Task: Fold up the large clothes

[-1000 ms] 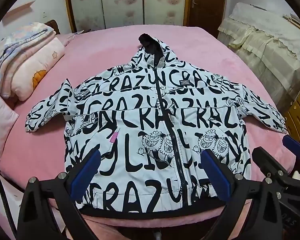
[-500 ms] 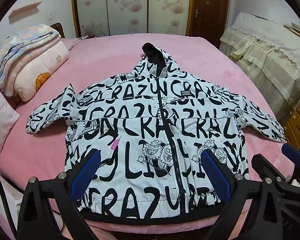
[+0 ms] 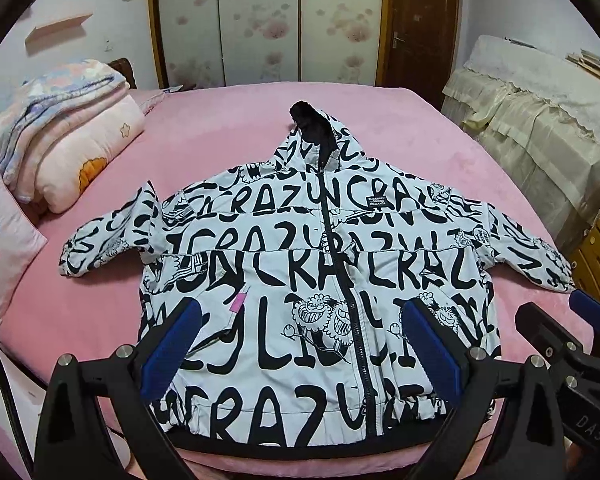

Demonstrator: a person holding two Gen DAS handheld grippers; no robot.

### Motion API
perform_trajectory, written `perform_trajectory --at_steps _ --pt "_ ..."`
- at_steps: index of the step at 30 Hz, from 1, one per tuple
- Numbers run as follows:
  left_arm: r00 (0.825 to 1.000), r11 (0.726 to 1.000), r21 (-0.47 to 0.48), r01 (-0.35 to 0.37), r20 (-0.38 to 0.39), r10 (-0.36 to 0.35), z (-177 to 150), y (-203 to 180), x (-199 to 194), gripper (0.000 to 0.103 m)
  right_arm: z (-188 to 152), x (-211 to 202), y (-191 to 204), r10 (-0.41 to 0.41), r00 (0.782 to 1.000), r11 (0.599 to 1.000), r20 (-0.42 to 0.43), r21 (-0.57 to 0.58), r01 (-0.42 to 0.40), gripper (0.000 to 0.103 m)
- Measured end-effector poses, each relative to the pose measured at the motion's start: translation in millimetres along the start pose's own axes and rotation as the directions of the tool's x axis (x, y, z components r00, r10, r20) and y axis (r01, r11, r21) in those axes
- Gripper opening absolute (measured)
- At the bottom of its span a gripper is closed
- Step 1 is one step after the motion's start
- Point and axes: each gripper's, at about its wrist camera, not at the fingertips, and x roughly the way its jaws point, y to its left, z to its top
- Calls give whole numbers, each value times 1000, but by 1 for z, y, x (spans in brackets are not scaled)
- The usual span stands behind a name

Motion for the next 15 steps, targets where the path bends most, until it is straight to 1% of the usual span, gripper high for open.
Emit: perform_trajectory --at_steps 7,15 --pt "1000 1000 10 4 -13 -4 -2 -3 1 100 0 1 1 1 1000 1000 -8 -2 -1 88" --pt "999 1000 30 10 -42 -9 -8 -8 3 100 -1 9 -1 32 997 999 -71 -14 -33 88"
